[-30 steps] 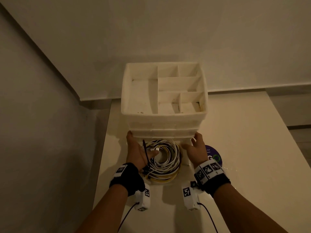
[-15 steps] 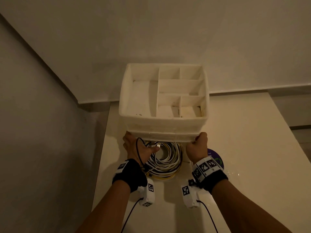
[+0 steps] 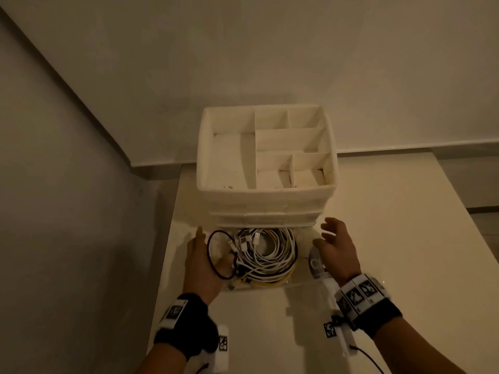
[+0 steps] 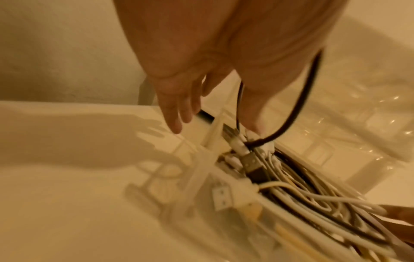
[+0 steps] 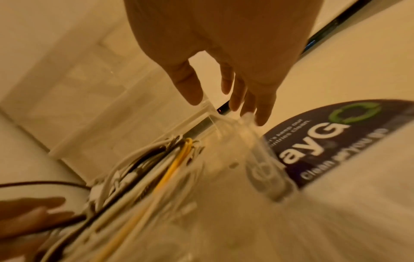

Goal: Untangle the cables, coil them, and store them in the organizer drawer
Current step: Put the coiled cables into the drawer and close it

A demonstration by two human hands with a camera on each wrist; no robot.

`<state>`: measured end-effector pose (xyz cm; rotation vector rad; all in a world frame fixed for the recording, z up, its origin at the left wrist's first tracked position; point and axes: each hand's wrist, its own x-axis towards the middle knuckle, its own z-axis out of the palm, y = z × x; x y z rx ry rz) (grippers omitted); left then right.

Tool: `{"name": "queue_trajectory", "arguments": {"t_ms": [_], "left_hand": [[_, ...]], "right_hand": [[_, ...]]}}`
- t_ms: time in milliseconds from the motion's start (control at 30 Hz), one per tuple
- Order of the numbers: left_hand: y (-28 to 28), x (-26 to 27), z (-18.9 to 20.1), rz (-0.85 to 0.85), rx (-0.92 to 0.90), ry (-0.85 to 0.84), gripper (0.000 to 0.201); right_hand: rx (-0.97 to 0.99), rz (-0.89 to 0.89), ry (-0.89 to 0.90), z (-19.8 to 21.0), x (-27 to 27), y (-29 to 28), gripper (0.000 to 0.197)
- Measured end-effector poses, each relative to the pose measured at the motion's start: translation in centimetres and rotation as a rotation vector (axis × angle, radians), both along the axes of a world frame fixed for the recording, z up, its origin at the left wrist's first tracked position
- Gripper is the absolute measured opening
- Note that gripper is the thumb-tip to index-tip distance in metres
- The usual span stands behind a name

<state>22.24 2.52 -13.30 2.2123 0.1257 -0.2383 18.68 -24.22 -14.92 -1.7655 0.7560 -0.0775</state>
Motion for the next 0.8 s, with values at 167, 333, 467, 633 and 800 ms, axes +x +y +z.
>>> {"name": "queue_trajectory", "arguments": {"t_ms": [167,333,467,633,800], "left_hand": [[-2.6,-3.3,1.2,-0.162,-0.073,-0.231,0.061],[-7.3,-3.6,-0.6,-0.406,0.299,-0.262,0.058],[-7.1,-3.2,-2.7,-0.497,0.477,-0.262,0.058],[-6.9,-2.9,-3.1,-0.578,0.621,-0.246,0.060],[-7.9,-3.1,-3.2,-0.559,0.728,-0.176,0.058]], "right_hand": [[0.022,0.074,0.016,-1.5,-2.7,1.6,0.054],[-0.069,0.140,-0.009,-0.7,-3.2,2.8,0.055],[-0.118,0.187,-0.060,0.4,-2.7,2.9,0.049],[0.006,0.119,-0.121,1.3,-0.3,2.6,0.049],[-0.047,0.106,-0.174,-0.1,0.5,3.3,0.043]]}}
